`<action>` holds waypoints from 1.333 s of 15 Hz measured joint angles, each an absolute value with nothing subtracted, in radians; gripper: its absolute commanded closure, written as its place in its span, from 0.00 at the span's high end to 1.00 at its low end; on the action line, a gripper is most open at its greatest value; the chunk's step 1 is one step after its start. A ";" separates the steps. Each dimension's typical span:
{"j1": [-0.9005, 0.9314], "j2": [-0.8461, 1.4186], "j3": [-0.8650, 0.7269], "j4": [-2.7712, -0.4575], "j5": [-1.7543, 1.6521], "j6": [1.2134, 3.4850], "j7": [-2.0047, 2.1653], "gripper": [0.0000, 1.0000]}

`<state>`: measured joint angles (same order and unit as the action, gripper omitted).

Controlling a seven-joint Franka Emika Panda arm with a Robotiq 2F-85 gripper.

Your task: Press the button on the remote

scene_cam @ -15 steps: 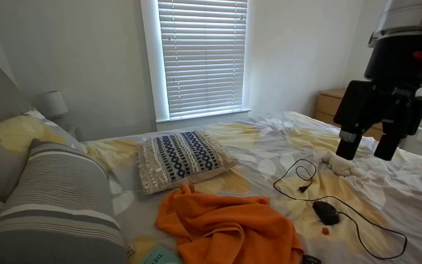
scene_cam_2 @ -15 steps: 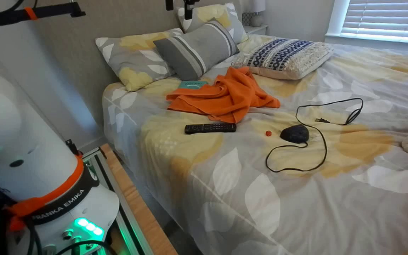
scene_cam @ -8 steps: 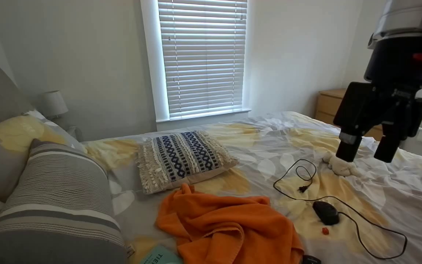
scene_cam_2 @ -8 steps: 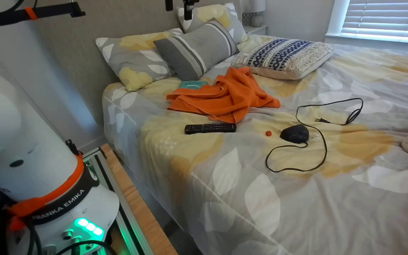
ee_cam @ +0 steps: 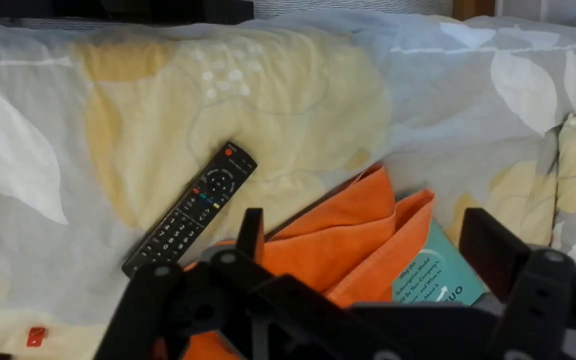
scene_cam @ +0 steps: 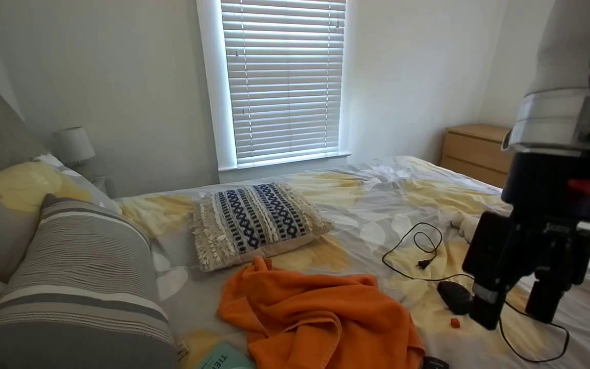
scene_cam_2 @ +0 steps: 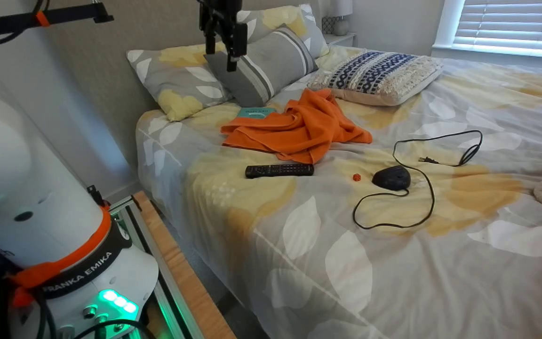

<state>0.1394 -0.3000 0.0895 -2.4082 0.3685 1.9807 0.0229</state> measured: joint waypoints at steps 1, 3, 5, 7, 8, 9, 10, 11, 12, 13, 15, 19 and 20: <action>0.143 -0.287 0.094 -2.432 0.381 2.017 0.014 0.66; 0.147 -0.252 0.100 -2.473 0.397 2.090 -0.001 0.49; 0.149 -0.207 0.101 -2.500 0.412 2.169 -0.023 0.35; 0.150 -0.154 0.103 -2.515 0.434 2.247 -0.050 0.20; 0.152 -0.126 0.103 -2.518 0.452 2.276 -0.065 0.11; 0.153 -0.096 0.103 -2.518 0.470 2.299 -0.077 0.05; 0.155 -0.068 0.104 -2.517 0.491 2.311 -0.088 0.00; 0.155 -0.041 0.105 -2.517 0.508 2.313 -0.096 0.00; 0.155 -0.016 0.106 -2.517 0.520 2.313 -0.098 0.00; 0.155 0.009 0.107 -2.517 0.526 2.313 -0.098 0.00; 0.155 0.058 0.109 -2.518 0.529 2.312 -0.098 0.01; 0.154 0.116 0.111 -2.518 0.529 2.312 -0.098 0.01; 0.154 0.117 0.111 -2.518 0.529 2.312 -0.098 0.01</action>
<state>0.1536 0.1170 0.1112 -2.5178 0.5289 2.3124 -0.0980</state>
